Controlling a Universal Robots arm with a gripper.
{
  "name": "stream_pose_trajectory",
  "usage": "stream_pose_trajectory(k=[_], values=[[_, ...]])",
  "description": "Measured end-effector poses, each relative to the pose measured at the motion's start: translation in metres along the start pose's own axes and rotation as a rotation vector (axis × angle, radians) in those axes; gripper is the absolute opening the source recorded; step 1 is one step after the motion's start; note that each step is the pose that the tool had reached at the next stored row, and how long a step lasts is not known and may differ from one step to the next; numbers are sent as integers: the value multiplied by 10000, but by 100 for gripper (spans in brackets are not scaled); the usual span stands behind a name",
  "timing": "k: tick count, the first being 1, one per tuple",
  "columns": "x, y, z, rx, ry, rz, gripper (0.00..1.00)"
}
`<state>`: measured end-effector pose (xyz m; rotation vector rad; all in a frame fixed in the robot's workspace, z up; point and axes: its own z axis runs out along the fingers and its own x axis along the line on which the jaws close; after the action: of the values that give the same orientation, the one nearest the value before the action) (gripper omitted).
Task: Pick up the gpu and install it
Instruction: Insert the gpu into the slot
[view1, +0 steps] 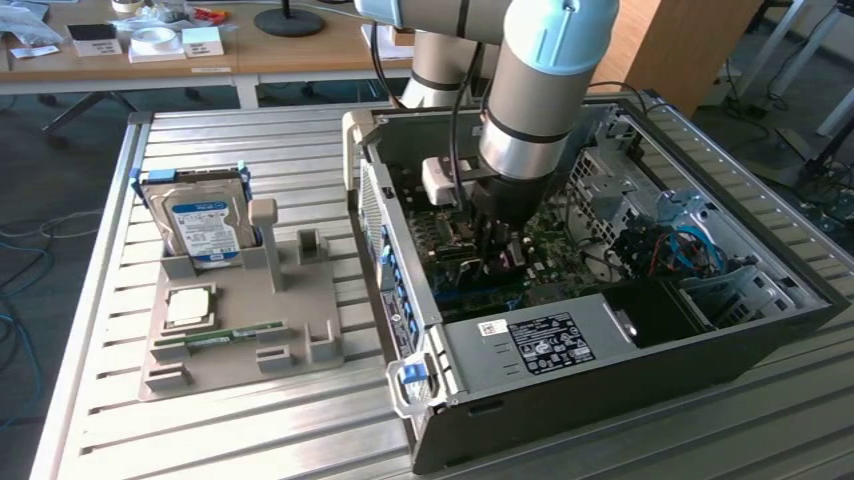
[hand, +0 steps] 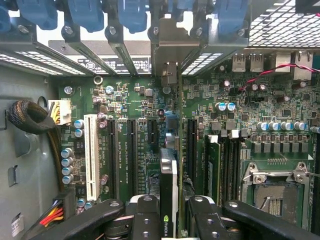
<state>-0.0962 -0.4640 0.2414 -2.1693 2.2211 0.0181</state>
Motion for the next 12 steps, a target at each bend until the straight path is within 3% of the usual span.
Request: stream_pose_trajectory(k=[12], values=[[2, 10, 18, -2, 2, -2, 27]])
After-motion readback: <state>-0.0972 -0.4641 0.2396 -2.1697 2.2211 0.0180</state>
